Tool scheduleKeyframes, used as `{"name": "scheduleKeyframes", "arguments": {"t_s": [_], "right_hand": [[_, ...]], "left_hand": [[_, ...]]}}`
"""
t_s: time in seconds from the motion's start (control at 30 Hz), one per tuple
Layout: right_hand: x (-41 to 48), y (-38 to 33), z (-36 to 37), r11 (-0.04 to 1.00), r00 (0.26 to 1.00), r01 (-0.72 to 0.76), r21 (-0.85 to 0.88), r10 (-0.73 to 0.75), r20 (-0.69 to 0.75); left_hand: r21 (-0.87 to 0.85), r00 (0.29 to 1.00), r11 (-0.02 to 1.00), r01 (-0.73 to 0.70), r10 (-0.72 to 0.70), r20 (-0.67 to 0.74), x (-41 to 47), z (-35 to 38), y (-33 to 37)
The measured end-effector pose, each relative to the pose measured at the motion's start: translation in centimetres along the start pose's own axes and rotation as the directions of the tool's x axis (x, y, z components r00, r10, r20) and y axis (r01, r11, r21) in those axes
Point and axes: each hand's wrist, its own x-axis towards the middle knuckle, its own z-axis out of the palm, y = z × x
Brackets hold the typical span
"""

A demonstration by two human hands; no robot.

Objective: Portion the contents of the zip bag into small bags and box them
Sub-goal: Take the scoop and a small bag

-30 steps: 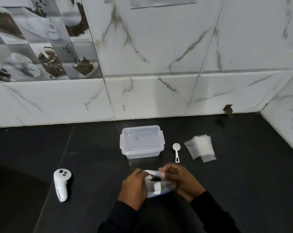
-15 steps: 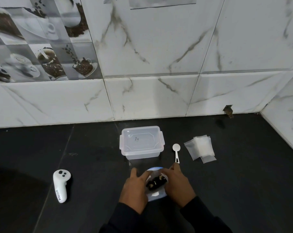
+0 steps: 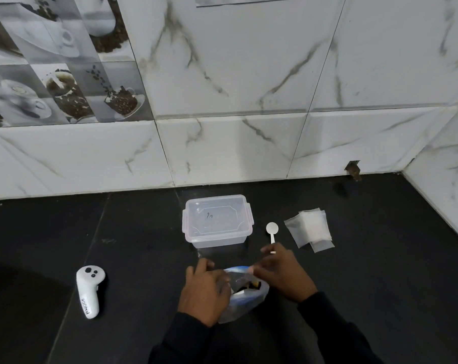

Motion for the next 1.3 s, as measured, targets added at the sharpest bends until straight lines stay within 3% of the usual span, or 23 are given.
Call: {"name": "scheduleKeyframes", "arguments": {"t_s": [0.13,0.23,0.3,0.43,0.5,0.57,0.77,1.0,1.13,1.2,1.3], "right_hand": [[0.6,0.4,-3.7,0.982,0.977,0.012,0.187,0.028,-0.211],[1.9,2.5,-5.9,0.963,0.941,-0.013,0.271,0.103,-0.322],[3.0,4.3,-7.1,0.949,0.908,-0.053,0.311,0.176,-0.380],[5.8,7.7,-8.8,0.932,0.838,-0.145,0.333,0.294,-0.459],[7.3,9.0,-9.4,0.929,0.826,-0.173,0.328,0.318,-0.465],[8.6,9.7,-9.5,0.930,0.823,-0.220,0.293,0.338,-0.457],[11.0,11.2,-9.0,0.920,0.829,-0.340,0.194,0.391,-0.399],[12.1,12.3,-8.0,0.896,0.815,-0.393,0.204,0.443,-0.373],[10.4,10.4,-8.8,0.905,0.836,-0.325,0.273,0.410,-0.365],[8.3,8.6,-9.1,0.896,0.841,-0.203,0.395,0.366,-0.399],[4.9,5.8,-9.0,0.871,0.843,0.014,0.491,0.254,-0.475]], "left_hand": [[-0.157,0.981,0.985,-0.078,0.048,-0.188,0.3,-0.7,2.1],[-0.467,0.957,0.864,-0.185,0.052,-0.284,1.4,-1.8,6.2],[-0.684,0.982,0.721,-0.113,-0.022,-0.186,3.1,-2.0,9.5],[-0.869,0.990,0.475,0.139,-0.072,0.119,8.9,0.7,14.9],[-0.911,0.945,0.250,0.328,-0.080,0.318,11.6,2.1,17.0],[-0.867,0.872,0.119,0.483,-0.153,0.465,13.9,3.7,18.0],[-0.750,0.728,0.070,0.658,-0.314,0.609,16.8,7.7,17.3],[-0.751,0.723,-0.038,0.659,-0.247,0.646,16.2,8.5,18.0],[-0.788,0.769,0.030,0.615,-0.241,0.592,16.2,8.3,17.7],[-0.845,0.839,0.107,0.524,-0.239,0.489,15.9,7.6,17.5],[-0.927,0.923,0.145,0.346,-0.229,0.309,14.5,5.5,16.9]]}}
